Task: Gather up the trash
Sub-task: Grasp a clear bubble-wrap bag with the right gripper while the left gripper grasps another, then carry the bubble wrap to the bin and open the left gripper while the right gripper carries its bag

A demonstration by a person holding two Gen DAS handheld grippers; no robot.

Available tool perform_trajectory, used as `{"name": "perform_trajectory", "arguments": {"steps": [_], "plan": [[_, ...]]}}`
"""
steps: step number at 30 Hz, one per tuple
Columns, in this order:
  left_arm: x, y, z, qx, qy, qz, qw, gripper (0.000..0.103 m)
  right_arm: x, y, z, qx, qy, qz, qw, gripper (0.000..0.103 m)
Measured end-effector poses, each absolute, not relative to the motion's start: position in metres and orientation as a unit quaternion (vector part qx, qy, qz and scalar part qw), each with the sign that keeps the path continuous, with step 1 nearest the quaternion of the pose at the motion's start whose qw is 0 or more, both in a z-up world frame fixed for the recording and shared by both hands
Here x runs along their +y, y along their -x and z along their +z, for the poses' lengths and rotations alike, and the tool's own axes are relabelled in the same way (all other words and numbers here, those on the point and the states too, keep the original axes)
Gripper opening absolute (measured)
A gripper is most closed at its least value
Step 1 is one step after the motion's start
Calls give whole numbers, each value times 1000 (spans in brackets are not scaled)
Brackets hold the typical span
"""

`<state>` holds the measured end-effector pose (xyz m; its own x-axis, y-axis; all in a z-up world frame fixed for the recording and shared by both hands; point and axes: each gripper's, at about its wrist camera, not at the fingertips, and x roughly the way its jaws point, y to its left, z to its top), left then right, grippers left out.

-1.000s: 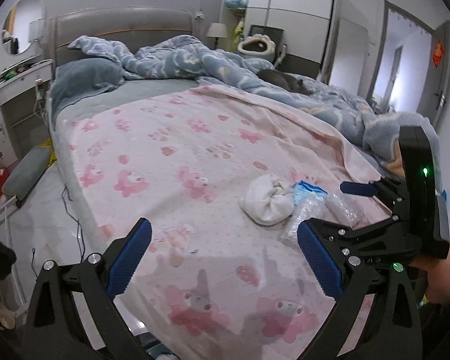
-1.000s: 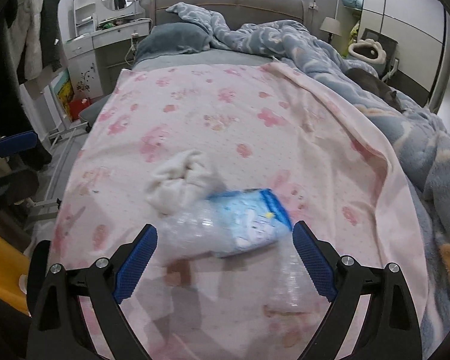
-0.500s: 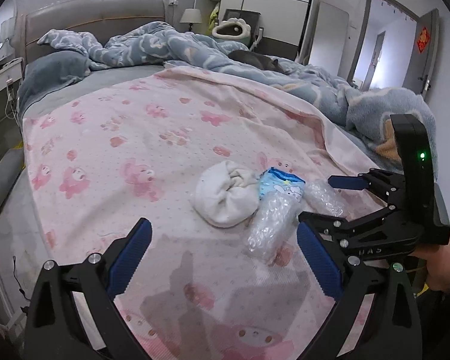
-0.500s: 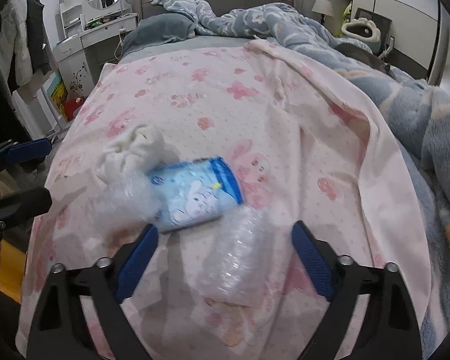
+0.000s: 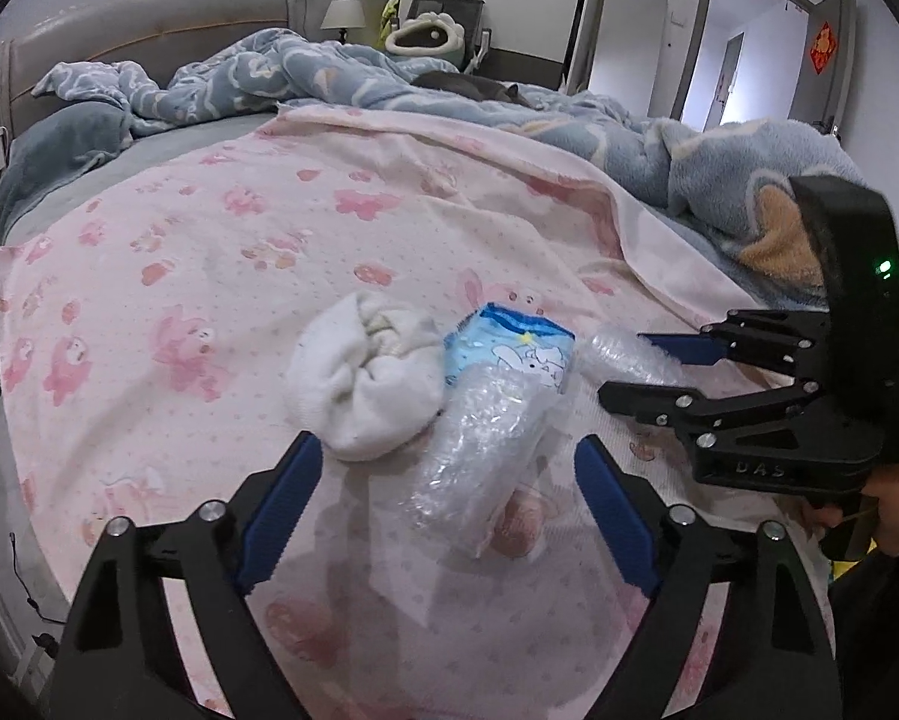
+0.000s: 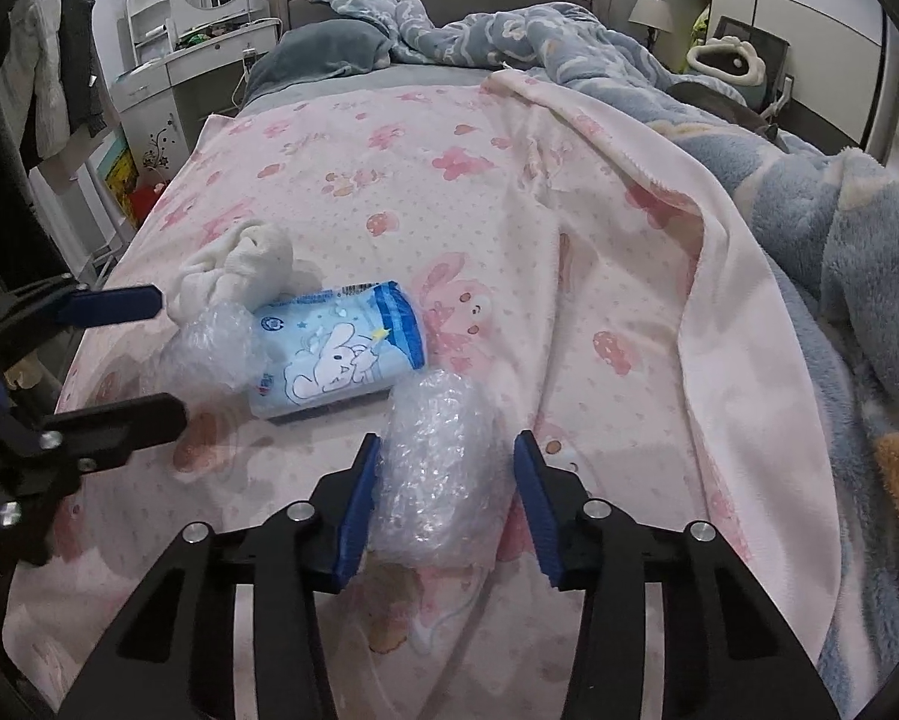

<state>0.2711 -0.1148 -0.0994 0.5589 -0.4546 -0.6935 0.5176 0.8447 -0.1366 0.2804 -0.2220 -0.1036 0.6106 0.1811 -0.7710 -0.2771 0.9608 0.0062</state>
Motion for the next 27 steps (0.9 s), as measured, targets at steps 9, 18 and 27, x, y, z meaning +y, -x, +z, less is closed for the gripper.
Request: {"name": "perform_trajectory", "arguments": {"steps": [9, 18, 27], "plan": [[-121, -276, -105, 386, -44, -261, 884, 74, -234, -279, -99, 417, 51, 120, 900, 36], [-118, -274, -104, 393, -36, -256, 882, 57, -232, -278, -91, 414, 38, 113, 902, 36], [-108, -260, -95, 387, -28, -260, 884, 53, -215, -272, -80, 406, 29, 120, 906, 36]]}}
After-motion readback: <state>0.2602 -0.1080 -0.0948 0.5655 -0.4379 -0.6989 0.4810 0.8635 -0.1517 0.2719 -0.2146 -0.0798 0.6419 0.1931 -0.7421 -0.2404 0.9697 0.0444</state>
